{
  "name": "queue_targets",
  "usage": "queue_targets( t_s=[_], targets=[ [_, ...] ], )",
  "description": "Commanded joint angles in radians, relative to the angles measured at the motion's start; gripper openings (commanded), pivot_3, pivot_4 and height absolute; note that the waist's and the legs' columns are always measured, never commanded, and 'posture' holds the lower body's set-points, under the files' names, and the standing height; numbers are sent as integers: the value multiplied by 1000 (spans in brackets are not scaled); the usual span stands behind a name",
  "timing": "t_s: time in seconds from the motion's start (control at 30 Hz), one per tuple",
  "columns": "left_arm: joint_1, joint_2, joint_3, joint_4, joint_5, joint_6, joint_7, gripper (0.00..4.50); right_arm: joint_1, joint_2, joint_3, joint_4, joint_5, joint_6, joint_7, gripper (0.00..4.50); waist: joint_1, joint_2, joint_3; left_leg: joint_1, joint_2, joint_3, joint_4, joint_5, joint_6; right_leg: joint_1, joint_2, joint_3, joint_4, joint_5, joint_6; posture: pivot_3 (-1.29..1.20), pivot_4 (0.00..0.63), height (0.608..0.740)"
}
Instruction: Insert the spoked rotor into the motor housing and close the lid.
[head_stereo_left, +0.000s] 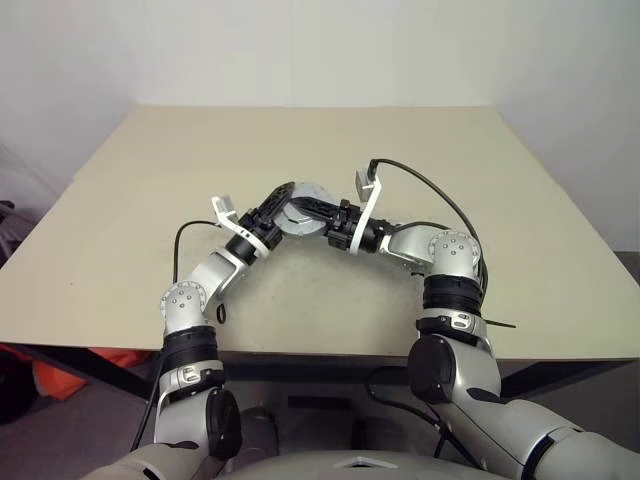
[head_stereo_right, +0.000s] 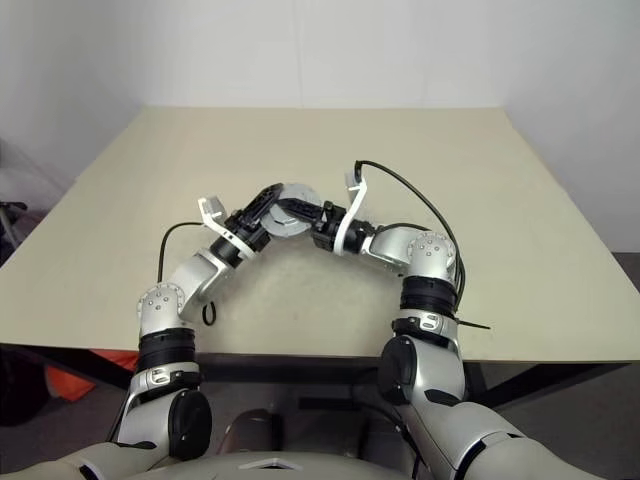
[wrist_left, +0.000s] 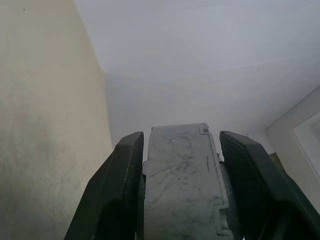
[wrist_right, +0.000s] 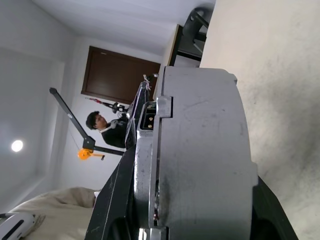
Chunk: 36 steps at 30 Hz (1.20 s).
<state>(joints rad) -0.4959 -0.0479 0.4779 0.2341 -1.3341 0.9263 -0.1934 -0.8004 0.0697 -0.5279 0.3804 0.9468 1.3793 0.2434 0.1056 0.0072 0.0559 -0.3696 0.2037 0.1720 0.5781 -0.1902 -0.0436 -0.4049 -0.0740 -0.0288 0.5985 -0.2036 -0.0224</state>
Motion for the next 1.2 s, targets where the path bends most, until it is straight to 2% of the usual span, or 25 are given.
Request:
queue_targets(
  t_s=[0.03,0.1,0.33,0.57,0.7,0.8,0.93,1.2],
  targets=[
    [-17,6,-12,-11,2,-17,-3,2068,-31,2,16,-15,33,-33,33,2171,0,0,0,0,0,0,1,0,0,0,0,0,1,0,0,0,0,740],
    [-14,6,-13,-11,6,-23,-3,2068,-28,-4,24,-12,25,-49,43,2171,0,0,0,1,0,0,2,0,0,0,0,1,3,0,0,0,0,740],
    [-8,6,-12,-7,26,-52,4,2068,-23,-17,62,3,-32,-172,31,4418,0,0,0,2,0,-1,3,2,-3,0,-1,1,6,0,0,0,0,740],
    [-17,11,0,9,75,-123,-4,2068,-4,-19,116,1,-101,-303,24,4469,-1,-1,1,1,0,-1,3,3,-4,-1,-1,1,7,0,0,0,0,740],
    [-27,34,72,41,130,-274,19,2068,1,-34,141,38,-161,-380,20,4469,-3,-1,1,1,0,-1,3,3,-4,-1,0,1,7,0,0,0,0,740],
    [-19,56,104,48,155,-337,28,2068,4,-43,146,43,-167,-392,28,4469,-7,-2,2,2,0,-1,3,3,-4,-1,0,1,7,0,0,0,0,740],
    [-14,100,177,86,233,-504,62,2068,7,-56,144,47,-167,-399,31,4469,-8,-3,2,1,0,-1,3,3,-4,-1,0,1,7,0,0,0,0,740],
    [-31,181,255,189,318,-660,133,2068,21,-89,137,42,-164,-399,36,4469,-4,-11,5,1,1,-2,3,3,-4,-1,0,0,7,0,0,0,0,740]
  ],
)
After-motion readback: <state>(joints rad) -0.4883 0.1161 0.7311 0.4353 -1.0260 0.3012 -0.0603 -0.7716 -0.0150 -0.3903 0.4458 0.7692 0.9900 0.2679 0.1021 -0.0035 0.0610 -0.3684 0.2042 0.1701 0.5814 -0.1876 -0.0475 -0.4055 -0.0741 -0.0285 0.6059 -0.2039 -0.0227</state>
